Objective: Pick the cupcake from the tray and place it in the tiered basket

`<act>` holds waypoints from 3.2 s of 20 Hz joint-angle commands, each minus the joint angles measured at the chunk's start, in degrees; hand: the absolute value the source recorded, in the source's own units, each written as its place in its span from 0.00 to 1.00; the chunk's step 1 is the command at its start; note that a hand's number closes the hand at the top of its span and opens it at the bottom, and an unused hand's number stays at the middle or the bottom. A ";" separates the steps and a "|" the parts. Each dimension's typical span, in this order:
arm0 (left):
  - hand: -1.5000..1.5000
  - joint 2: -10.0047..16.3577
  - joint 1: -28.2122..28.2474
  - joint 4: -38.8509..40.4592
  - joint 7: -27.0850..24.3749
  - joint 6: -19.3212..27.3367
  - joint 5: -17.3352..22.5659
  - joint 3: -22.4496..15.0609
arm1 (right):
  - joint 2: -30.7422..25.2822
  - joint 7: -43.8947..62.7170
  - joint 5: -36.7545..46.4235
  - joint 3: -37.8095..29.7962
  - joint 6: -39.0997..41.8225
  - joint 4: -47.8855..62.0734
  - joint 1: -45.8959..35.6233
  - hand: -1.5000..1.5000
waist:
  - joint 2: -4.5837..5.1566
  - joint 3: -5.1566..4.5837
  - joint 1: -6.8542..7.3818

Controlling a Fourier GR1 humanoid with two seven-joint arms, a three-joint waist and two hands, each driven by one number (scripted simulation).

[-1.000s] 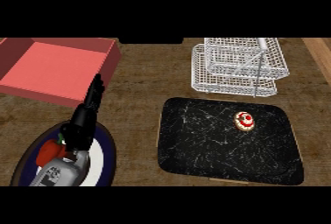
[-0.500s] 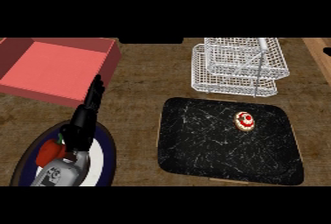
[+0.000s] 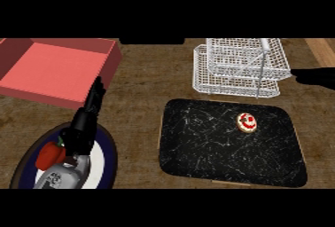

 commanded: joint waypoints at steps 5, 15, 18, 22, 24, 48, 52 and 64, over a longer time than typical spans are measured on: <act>0.50 -1.24 1.65 -1.08 -0.09 -1.31 -2.18 1.25 | -1.54 -0.17 5.75 0.80 4.05 -1.44 2.69 0.00 | -0.02 -0.01 -0.18; 0.50 -3.63 -1.60 0.84 1.51 -3.37 -3.85 4.23 | -1.34 -9.96 21.55 3.68 0.48 -2.62 5.52 0.00 | 0.05 0.03 -0.19; 0.50 -3.70 -0.40 0.00 1.58 -4.87 -4.39 4.72 | 1.63 -8.99 25.91 7.03 -2.27 -0.84 3.15 0.00 | 0.05 0.01 0.05; 0.50 -5.34 1.71 0.97 -0.13 -4.88 -5.25 4.06 | -1.86 -18.31 28.38 5.73 -4.00 -3.19 8.14 0.00 | 0.03 0.02 -0.28; 0.50 -5.02 0.14 -2.59 3.06 -4.48 -5.83 4.05 | -0.51 -19.64 31.93 9.98 -7.71 -1.35 4.88 0.00 | 0.09 0.04 0.23; 0.50 -10.65 3.50 0.60 -1.11 -6.76 -10.50 6.12 | 7.75 -28.46 48.46 14.33 -20.23 15.15 5.99 0.00 | 0.07 0.01 -0.01; 0.50 -7.60 1.44 2.40 -1.93 -11.27 -7.44 11.05 | 7.61 -27.21 47.33 12.86 -15.87 12.61 4.67 0.00 | 0.01 -0.02 -0.20; 0.50 -11.32 0.72 -1.37 2.65 -8.67 -12.18 9.18 | 10.06 -26.86 50.22 14.73 -14.38 15.08 3.43 0.00 | 0.03 0.00 -0.13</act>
